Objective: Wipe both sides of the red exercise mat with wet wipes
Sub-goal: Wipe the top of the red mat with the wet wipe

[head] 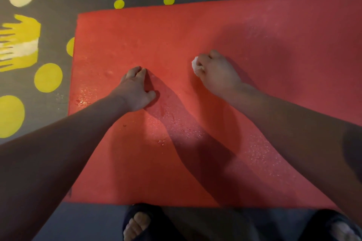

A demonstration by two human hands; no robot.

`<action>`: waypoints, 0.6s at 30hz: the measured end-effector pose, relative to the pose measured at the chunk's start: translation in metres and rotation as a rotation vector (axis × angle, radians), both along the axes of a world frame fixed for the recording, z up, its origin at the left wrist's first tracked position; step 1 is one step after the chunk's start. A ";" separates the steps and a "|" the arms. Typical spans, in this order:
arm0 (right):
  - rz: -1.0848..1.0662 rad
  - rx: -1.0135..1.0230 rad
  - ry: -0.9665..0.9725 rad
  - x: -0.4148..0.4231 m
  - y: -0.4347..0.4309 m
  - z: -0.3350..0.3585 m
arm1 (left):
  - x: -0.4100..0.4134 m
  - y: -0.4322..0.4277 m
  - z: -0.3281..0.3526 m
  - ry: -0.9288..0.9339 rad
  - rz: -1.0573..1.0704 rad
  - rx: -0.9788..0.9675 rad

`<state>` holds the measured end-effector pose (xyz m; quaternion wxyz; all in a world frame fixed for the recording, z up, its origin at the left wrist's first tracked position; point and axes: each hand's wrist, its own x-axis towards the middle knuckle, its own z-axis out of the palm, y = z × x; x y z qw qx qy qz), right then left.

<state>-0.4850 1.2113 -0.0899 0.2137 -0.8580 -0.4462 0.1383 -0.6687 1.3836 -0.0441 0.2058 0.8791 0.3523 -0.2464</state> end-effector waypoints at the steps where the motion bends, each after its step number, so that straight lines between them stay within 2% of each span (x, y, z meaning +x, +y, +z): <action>1: -0.012 -0.026 0.017 0.005 0.003 -0.001 | -0.001 0.001 0.001 -0.002 -0.001 -0.006; 7: -0.245 0.004 0.035 0.015 0.051 0.000 | -0.004 0.009 0.011 -0.043 0.039 -0.039; 9: -0.131 0.050 0.083 -0.011 0.051 -0.003 | -0.008 0.008 0.012 -0.052 0.034 -0.027; 14: 0.475 -0.033 0.108 -0.055 0.016 -0.010 | -0.019 0.004 0.008 -0.046 -0.035 0.015; 16: 0.458 -0.040 0.082 -0.038 0.022 -0.007 | -0.022 0.006 0.005 -0.044 -0.048 0.034; 18: 0.288 0.008 0.039 -0.018 0.033 -0.003 | -0.023 0.008 0.006 -0.046 -0.045 0.035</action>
